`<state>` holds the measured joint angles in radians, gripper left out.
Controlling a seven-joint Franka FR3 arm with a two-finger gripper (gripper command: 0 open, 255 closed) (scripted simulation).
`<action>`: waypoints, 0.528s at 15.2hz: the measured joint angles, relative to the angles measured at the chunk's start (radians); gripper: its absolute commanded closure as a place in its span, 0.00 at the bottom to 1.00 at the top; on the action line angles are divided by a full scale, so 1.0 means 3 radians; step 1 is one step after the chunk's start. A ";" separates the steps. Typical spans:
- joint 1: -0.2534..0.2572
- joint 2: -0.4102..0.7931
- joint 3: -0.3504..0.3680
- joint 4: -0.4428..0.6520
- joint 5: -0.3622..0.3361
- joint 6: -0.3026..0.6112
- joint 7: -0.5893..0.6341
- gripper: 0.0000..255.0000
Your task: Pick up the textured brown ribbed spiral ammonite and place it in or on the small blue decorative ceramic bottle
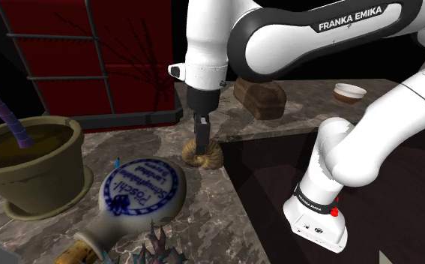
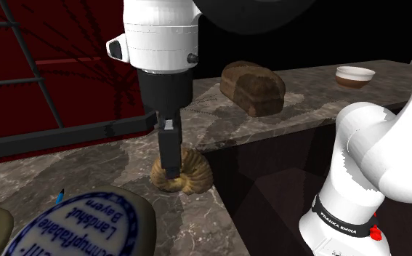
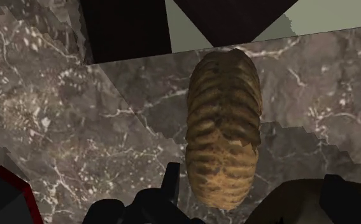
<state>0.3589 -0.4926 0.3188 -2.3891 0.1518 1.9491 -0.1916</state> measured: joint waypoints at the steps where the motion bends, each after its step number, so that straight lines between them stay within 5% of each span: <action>1: 0.0000 0.0027 0.0010 -0.0018 -0.0001 0.0045 0.0003 0.00; 8: 0.0003 0.0065 0.0030 -0.0153 0.0007 0.0219 -0.0001 0.00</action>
<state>0.3597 -0.4731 0.3279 -2.4351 0.1539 2.0147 -0.1920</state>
